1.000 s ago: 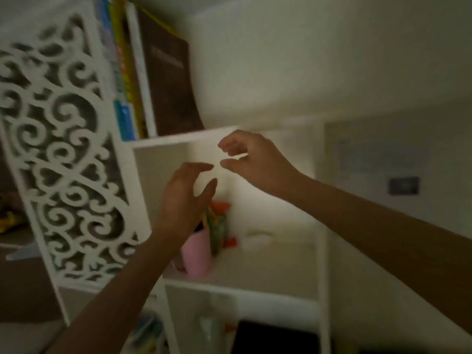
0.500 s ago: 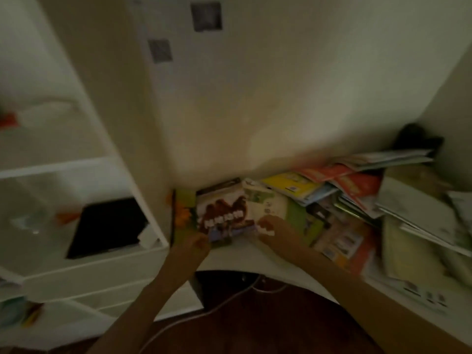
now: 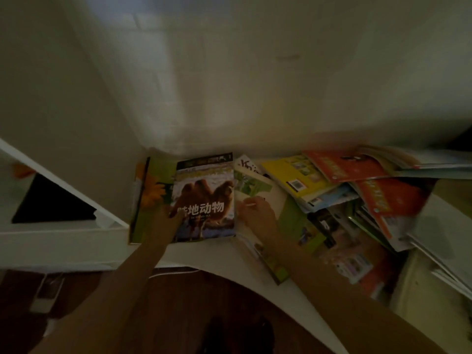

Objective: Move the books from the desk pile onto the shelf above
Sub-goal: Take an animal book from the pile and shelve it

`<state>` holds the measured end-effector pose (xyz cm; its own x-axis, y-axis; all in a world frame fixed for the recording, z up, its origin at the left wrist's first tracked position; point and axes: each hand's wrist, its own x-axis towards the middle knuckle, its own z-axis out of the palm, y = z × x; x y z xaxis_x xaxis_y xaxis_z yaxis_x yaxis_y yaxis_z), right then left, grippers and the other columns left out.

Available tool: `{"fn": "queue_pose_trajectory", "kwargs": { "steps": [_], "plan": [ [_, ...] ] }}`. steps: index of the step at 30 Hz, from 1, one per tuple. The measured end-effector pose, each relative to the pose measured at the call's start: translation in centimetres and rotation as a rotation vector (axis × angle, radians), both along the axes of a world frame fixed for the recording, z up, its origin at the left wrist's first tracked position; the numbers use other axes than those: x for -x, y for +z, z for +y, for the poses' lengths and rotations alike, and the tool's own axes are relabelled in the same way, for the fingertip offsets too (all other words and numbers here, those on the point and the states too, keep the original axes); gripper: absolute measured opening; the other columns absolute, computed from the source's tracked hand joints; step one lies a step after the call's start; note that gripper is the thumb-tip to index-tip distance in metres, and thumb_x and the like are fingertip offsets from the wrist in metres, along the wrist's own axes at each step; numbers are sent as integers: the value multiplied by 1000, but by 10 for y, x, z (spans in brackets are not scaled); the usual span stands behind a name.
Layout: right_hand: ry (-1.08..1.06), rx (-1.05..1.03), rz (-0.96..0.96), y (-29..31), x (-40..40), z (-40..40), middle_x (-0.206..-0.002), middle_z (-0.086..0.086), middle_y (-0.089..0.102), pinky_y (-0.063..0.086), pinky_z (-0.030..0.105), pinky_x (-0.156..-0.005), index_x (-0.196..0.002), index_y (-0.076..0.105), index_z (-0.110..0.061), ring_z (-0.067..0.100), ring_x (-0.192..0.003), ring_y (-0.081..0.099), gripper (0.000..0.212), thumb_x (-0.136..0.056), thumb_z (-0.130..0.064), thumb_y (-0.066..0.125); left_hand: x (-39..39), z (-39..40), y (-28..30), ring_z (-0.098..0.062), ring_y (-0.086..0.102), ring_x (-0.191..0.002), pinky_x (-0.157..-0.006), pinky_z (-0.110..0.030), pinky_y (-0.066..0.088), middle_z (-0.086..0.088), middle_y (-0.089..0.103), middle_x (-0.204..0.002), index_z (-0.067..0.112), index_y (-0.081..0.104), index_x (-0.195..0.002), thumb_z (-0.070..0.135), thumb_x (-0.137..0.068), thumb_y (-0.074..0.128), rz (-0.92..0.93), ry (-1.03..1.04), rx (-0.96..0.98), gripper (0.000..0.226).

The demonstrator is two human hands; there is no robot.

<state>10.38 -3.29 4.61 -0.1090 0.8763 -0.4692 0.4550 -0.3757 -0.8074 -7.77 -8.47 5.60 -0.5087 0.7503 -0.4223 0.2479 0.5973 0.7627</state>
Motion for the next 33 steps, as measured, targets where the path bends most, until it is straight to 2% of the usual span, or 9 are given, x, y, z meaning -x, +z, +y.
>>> {"fn": "queue_pose_trajectory", "kwargs": {
  "steps": [3, 5, 8, 13, 16, 21, 25, 29, 33],
  "plan": [
    [36, -4, -22, -9, 26, 8, -85, 4, 53, 34, 16, -52, -97, 54, -8, 15, -75, 52, 22, -92, -29, 58, 1, 10, -5, -43, 51, -105, -73, -34, 37, -28, 56, -115, -10, 52, -119, 9, -94, 52, -98, 146, -7, 32],
    [6, -53, -50, -9, 31, 13, -99, 12, 59, 36, 23, -59, -110, 50, -3, 23, -90, 57, 25, -94, -23, 55, 2, 15, -12, -33, 53, -85, -68, -31, 37, -8, 53, -87, 9, 56, -100, 14, -95, 51, -139, 183, 9, 8],
    [40, -98, -174, -9, 14, 23, -115, 16, 58, 41, 30, -76, -122, 47, -3, 30, -104, 57, 33, -97, -25, 48, -1, 18, -37, -27, 53, -74, -75, -38, 47, -6, 42, -70, 12, 47, -76, 34, -88, 56, -256, 195, 126, 27],
    [359, -239, -642, -8, -27, 43, -137, 19, 40, 41, 37, -94, -134, 38, -4, 30, -121, 43, 46, -92, -16, 52, -40, 7, -44, -29, 58, -101, -93, -47, 49, -11, 58, -108, 7, 57, -109, 22, -91, 60, -394, 82, 132, 23],
    [488, -251, -606, 4, -27, 60, -148, 18, 23, 37, 38, -101, -141, 26, -4, 35, -131, 33, 58, -92, -11, 55, -63, 5, -40, -35, 51, -119, -98, -52, 44, -16, 49, -134, 5, 39, -137, 11, -88, 62, -457, 143, 60, 55],
    [582, -157, -559, 2, -13, 87, -155, 15, 16, 27, 44, -113, -147, 19, -6, 32, -140, 22, 89, -85, -58, 55, -72, 1, -46, -34, 42, -128, -101, -51, 40, -11, 36, -146, 14, 22, -147, 8, -90, 58, -637, 276, 27, 67],
    [523, -185, -626, -6, -11, 78, -152, 16, 23, 25, 45, -114, -144, 28, -7, 33, -138, 25, 92, -79, -69, 51, -84, -5, -46, -32, 39, -131, -100, -51, 41, -7, 29, -151, 25, 11, -149, 12, -92, 55, -865, 399, -50, 73],
    [394, -189, -693, -13, -25, 40, -153, 13, 23, 23, 46, -112, -147, 23, -15, 32, -139, 22, 75, -90, -57, 47, -98, -15, -48, -34, 36, -134, -103, -57, 36, -8, 24, -154, 34, 10, -149, 30, -81, 65, -979, 536, -94, 88],
    [261, -144, -708, -17, -44, -7, -156, 13, 7, 18, 57, -112, -151, 10, -28, 38, -142, 11, 72, -92, -59, 40, -116, -36, -54, -37, 35, -133, -101, -52, 39, -13, 24, -153, 25, 11, -150, 23, -85, 67, -992, 573, -16, 86]
  ]
}}
